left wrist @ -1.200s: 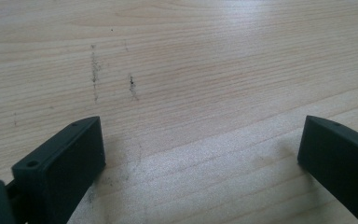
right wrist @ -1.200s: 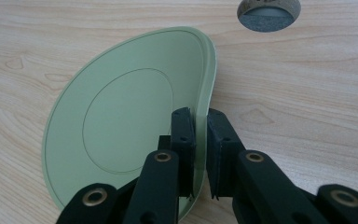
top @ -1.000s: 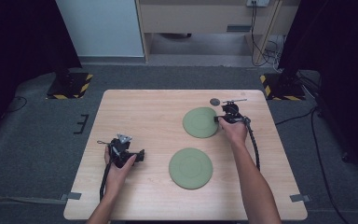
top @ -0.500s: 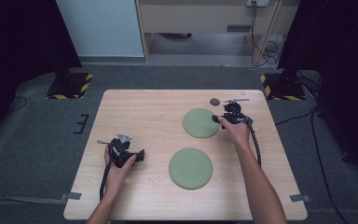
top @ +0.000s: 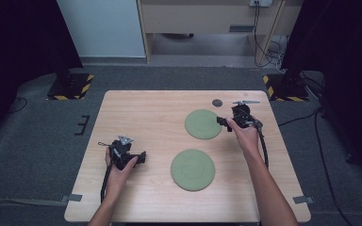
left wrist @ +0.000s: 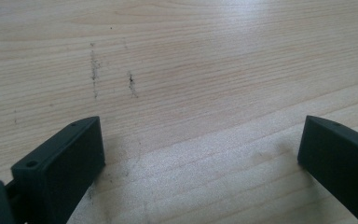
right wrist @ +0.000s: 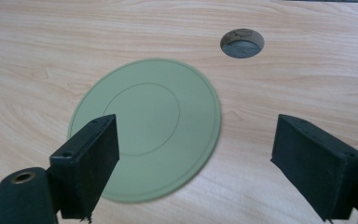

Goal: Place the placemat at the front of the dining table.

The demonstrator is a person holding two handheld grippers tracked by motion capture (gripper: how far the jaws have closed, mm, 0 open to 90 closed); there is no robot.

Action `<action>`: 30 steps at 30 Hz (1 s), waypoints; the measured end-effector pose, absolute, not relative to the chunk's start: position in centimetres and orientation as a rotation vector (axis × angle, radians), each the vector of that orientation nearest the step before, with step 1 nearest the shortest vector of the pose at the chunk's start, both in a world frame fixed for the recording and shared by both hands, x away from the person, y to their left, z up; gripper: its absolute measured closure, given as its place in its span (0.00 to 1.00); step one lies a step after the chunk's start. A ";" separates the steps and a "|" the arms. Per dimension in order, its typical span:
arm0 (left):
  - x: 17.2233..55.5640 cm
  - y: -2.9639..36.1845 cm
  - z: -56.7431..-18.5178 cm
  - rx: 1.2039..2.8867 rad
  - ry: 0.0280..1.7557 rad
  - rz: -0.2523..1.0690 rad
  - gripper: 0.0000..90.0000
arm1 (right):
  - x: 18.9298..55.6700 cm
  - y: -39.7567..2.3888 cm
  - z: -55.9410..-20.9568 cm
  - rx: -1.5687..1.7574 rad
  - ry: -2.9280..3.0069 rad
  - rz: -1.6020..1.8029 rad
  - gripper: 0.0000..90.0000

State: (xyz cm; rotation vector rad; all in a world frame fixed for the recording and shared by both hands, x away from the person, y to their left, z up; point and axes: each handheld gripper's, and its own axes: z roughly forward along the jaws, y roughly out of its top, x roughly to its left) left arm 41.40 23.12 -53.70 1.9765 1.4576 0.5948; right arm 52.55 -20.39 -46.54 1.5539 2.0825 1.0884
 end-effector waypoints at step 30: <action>41.1 23.1 -53.7 1.974 1.464 0.598 0.00 | 45.5 -24.7 -47.2 1.556 2.044 1.111 0.12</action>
